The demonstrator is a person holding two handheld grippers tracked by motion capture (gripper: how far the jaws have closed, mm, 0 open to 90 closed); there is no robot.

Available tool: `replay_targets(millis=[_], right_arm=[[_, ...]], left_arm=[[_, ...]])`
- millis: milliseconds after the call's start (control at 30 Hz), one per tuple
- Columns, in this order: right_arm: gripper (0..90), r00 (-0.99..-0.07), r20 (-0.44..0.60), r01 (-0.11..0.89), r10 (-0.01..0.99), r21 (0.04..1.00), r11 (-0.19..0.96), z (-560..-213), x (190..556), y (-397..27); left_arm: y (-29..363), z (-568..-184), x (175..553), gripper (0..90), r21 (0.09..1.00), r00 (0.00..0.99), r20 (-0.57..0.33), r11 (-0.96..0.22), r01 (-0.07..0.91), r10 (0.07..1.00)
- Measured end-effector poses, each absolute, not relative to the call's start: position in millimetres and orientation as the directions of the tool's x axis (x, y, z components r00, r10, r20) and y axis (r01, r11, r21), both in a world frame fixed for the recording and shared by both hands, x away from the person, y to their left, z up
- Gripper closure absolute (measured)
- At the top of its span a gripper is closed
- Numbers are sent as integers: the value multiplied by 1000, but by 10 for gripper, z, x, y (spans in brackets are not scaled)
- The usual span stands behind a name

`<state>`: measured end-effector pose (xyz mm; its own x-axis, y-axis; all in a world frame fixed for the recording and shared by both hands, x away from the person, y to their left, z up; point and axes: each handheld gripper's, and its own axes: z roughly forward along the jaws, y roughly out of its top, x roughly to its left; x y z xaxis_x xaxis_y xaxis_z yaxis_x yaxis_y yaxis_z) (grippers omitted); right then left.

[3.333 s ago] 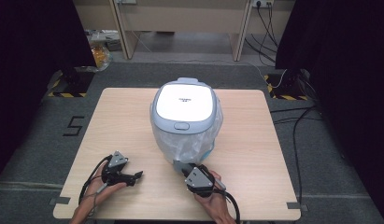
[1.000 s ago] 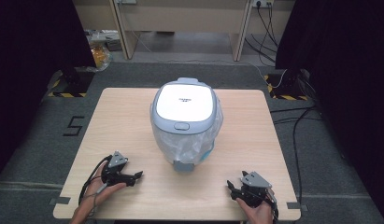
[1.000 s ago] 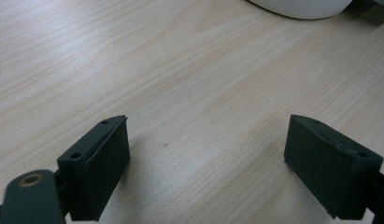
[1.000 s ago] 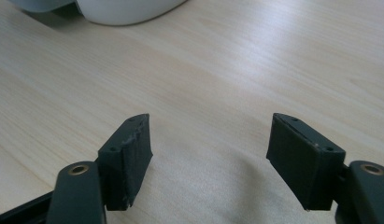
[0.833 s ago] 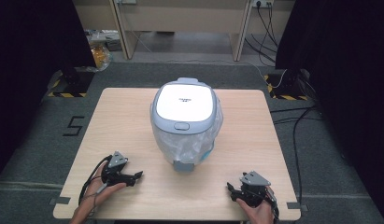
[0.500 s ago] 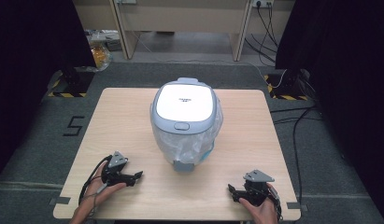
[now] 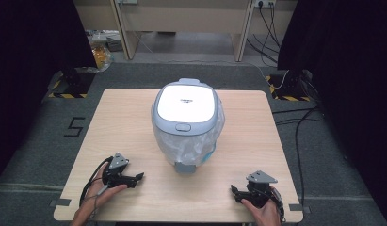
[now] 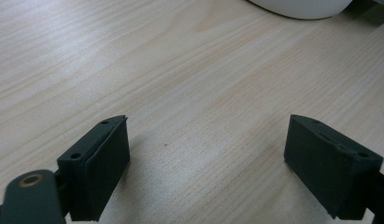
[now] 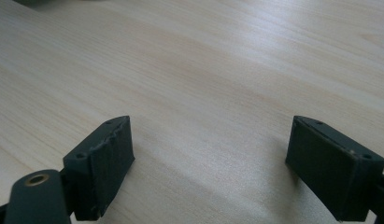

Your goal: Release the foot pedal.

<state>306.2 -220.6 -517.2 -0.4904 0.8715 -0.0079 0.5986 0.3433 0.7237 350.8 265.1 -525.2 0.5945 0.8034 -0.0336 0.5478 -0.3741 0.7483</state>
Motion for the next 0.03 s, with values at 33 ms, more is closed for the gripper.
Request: replay_targets(millis=[33], right_arm=[[148, -490, -8, 599, 871, 724, 343, -5172, 3062, -2206]], left_arm=[[2651, -5252, 3508, 130, 748, 595, -34, -374, 548, 803]])
